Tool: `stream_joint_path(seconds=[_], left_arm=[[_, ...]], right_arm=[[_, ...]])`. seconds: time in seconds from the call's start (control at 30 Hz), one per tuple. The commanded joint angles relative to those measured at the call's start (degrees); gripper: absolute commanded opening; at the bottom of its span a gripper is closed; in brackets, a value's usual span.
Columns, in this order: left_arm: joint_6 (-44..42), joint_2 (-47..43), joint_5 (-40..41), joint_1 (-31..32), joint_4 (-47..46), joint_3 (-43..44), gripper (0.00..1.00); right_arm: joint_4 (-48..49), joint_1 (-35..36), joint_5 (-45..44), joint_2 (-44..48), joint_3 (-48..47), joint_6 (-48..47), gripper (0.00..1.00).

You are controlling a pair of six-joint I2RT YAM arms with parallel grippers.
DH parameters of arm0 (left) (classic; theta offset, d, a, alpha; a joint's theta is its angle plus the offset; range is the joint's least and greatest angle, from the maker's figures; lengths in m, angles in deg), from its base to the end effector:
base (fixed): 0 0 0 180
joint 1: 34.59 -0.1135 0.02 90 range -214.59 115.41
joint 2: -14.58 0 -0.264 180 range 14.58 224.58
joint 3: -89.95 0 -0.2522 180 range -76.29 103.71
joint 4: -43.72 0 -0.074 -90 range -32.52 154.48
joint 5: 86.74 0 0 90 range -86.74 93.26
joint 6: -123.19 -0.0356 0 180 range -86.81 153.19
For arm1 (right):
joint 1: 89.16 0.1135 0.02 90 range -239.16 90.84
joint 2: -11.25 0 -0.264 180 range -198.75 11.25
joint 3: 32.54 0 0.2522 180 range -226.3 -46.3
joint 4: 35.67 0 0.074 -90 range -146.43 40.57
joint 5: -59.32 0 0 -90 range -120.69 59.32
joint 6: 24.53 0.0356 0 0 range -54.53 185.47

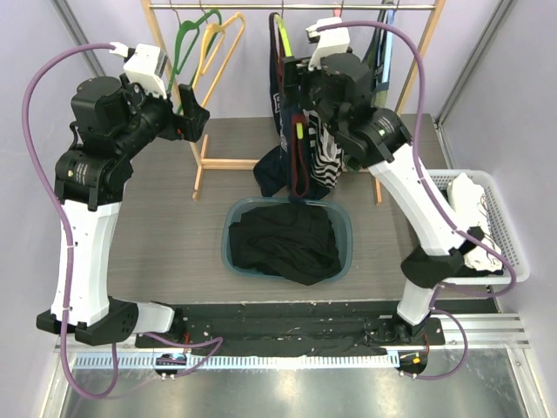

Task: Remove the tank top from the hanger
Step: Pick up the hanger from the clothesline.

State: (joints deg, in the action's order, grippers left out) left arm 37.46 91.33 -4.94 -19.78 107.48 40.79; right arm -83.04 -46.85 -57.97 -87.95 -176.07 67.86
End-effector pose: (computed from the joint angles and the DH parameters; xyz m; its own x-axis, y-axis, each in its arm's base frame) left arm 0.2067 -0.0599 0.5564 -0.1909 -0.0258 -0.9813 0.3758 0.9216 -0.0973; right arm 0.2684 0.2223 0.5447 -0.0500 0.0046 -0.9987 -0.2578 0.9661 0.0173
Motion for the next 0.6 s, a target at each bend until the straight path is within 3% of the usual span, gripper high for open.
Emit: stream_joint_path(seconds=[0.0,0.2,0.4,0.43,0.5,0.53,0.57], left_arm=[[-0.23,-0.90,-0.76,-0.39,-0.87,0.70,0.87],[-0.32,-1.08,-0.76,-0.39,-0.78,0.61,0.87],[0.12,-0.99,-1.20,-0.48,-0.87,0.43,0.87],[0.12,-1.08,-1.20,-0.48,-0.87,0.35,0.87],[0.12,-1.25,-1.11,-0.48,-0.87,-0.18,0.87],[0.03,-1.43,-1.02,-0.48,-0.78,-0.36,0.87],[-0.05,-1.52,-0.76,-0.48,-0.87,-0.62,0.87]], right_arm=[[-13.50,-0.03,0.48,-5.12,-11.54,1.38,0.85],[-17.28,-0.03,0.74,-5.66,-10.85,2.79,0.78],[-19.31,-0.03,0.57,-6.53,-11.37,3.06,0.54],[-19.22,-0.03,0.31,-6.71,-11.99,3.06,0.42],[-18.96,-0.03,-0.04,-7.41,-13.22,2.62,0.29],[-18.34,-0.03,0.04,-7.50,-13.48,2.44,0.13],[-17.73,-0.03,0.04,-7.68,-13.57,2.09,0.06]])
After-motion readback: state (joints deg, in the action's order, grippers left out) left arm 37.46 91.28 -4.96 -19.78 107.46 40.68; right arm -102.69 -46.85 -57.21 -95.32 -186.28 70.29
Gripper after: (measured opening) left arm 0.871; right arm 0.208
